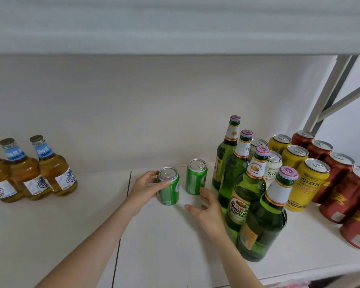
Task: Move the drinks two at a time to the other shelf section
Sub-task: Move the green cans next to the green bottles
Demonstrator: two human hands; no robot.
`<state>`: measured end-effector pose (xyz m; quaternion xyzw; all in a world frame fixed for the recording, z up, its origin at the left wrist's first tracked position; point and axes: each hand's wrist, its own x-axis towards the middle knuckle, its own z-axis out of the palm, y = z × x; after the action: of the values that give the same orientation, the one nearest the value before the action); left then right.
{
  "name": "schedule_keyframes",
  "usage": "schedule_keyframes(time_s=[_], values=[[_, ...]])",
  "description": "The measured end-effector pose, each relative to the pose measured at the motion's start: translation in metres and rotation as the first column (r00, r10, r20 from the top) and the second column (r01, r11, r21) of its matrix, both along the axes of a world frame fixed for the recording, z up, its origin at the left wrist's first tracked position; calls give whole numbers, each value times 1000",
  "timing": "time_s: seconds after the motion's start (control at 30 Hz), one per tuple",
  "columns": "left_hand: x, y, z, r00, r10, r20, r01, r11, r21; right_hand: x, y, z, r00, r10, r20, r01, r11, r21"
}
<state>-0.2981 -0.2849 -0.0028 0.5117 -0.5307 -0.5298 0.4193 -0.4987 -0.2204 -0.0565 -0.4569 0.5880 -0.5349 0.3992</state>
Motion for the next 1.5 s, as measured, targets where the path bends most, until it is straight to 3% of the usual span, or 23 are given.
schedule_keyframes(time_s=[0.23,0.57,1.13,1.5], values=[[-11,12,3,996,-24,90,27,999,-32,14,11,9,993,96,-70,-95,995,18],[-31,24,1,983,-118,143,126,991,-50,7,27,15,992,118,-33,-119,992,-30],[-73,52,15,958,-259,122,256,966,40,-11,49,7,993,-113,15,114,993,-29],[-79,35,18,962,-194,194,173,978,116,-10,24,0,989,-132,59,135,990,-46]])
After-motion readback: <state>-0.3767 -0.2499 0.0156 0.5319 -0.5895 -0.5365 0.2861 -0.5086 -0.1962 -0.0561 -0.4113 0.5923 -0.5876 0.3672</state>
